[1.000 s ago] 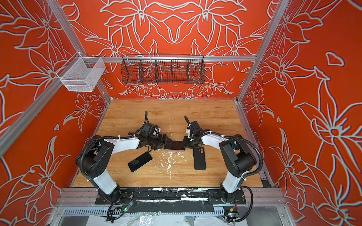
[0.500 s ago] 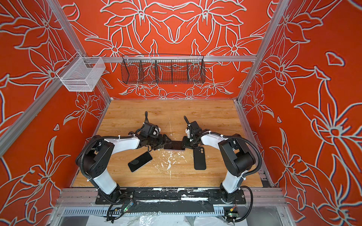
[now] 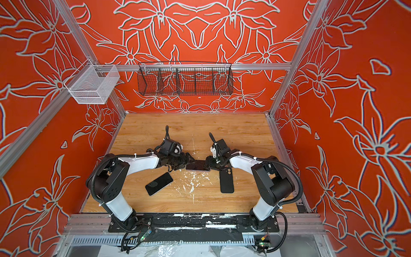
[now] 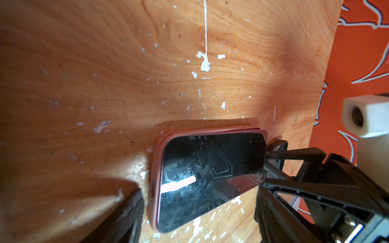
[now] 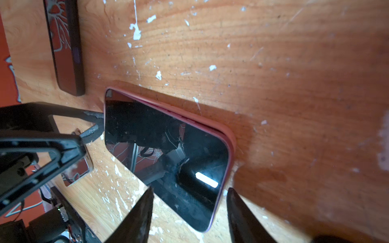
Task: Put the phone into the phone case
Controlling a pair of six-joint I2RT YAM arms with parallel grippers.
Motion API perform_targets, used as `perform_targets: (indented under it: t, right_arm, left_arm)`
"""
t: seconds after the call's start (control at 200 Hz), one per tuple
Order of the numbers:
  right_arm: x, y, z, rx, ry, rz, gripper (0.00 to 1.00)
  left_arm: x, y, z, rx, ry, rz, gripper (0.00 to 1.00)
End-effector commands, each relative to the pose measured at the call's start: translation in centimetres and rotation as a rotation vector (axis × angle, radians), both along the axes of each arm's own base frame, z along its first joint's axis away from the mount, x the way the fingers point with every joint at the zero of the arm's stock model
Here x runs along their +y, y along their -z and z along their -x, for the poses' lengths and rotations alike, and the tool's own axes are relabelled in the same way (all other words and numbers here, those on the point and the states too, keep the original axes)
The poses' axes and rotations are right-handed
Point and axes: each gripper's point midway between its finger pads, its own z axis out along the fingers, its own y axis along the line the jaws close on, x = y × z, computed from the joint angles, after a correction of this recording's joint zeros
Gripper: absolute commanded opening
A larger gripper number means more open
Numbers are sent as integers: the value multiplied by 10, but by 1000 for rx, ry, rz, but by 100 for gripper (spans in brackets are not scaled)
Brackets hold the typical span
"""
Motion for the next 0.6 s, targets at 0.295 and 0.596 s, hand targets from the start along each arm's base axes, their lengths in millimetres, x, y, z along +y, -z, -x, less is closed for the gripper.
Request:
perform_targets:
  t: [0.295,0.596]
  right_arm:
    - [12,21,4,72,11,-117,59]
    - [37,-12,-4,15,-50,-292,59]
  left_arm:
    - [-10,-10,-4,-17,29,33,82]
    - [-12,-7,1,0,26,68,82]
